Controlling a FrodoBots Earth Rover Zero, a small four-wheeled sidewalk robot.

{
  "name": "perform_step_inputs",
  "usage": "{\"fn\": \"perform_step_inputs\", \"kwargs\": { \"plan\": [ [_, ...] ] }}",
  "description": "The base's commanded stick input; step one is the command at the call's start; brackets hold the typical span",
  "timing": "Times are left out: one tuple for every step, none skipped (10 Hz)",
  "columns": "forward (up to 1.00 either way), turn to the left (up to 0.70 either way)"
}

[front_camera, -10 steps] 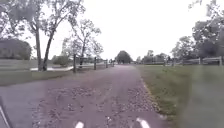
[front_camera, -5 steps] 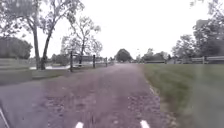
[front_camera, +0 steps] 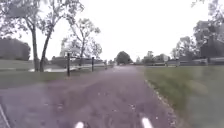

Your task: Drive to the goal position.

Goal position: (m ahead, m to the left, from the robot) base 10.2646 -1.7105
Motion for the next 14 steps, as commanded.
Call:
{"fn": "perform_step_inputs", "kwargs": {
  "plan": [
    [1.0, 0.0],
    [1.0, 0.0],
    [1.0, 0.0],
    [1.0, 0.0],
    [1.0, 0.0],
    [1.0, 0.0],
    [1.0, 0.0],
    [1.0, 0.0],
    [1.0, 0.0],
    [1.0, 0.0],
    [1.0, 0.0],
    [1.0, 0.0],
    [0.95, 0.0],
    [0.85, 0.0]
  ]
}}
